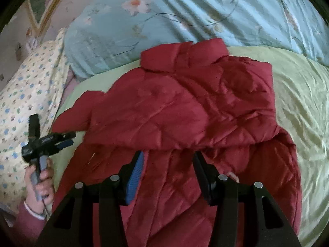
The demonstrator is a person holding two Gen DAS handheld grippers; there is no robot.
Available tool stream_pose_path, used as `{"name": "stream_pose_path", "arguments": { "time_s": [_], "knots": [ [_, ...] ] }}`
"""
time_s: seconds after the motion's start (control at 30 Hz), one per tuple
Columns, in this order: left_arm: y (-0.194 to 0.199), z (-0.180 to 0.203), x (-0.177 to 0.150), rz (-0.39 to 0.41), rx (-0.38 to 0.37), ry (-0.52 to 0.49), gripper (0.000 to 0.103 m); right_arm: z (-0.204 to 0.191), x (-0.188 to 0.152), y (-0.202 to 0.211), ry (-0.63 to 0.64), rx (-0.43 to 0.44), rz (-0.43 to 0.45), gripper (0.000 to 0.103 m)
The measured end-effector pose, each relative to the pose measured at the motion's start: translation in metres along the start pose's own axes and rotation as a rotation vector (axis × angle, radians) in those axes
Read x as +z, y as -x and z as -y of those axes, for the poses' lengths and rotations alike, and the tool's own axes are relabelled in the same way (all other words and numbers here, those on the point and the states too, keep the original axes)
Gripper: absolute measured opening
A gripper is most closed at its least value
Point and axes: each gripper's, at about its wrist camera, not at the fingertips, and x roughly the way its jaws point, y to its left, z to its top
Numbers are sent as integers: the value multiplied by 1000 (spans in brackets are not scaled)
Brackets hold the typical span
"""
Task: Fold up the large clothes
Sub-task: 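Grasp the other sleeve with the left gripper and fold it across the body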
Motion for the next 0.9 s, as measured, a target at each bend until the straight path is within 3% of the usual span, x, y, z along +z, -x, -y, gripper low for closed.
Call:
{"name": "stream_pose_path", "arguments": {
  "time_s": [0.33,0.63,0.7,0.77,0.9],
  "knots": [
    [35,-121,33,103,59,260,69,-15,-29,16,-3,31,-23,52],
    [55,-199,76,200,64,407,67,-20,-44,25,-9,29,-37,52],
    [61,-202,82,211,69,412,57,-20,-47,25,-11,31,-44,52],
    [60,-194,83,214,76,394,35,-19,-49,25,-13,28,-50,52],
    [84,-170,77,255,58,296,19,-16,-52,26,-26,29,-46,52]
  ]
}}
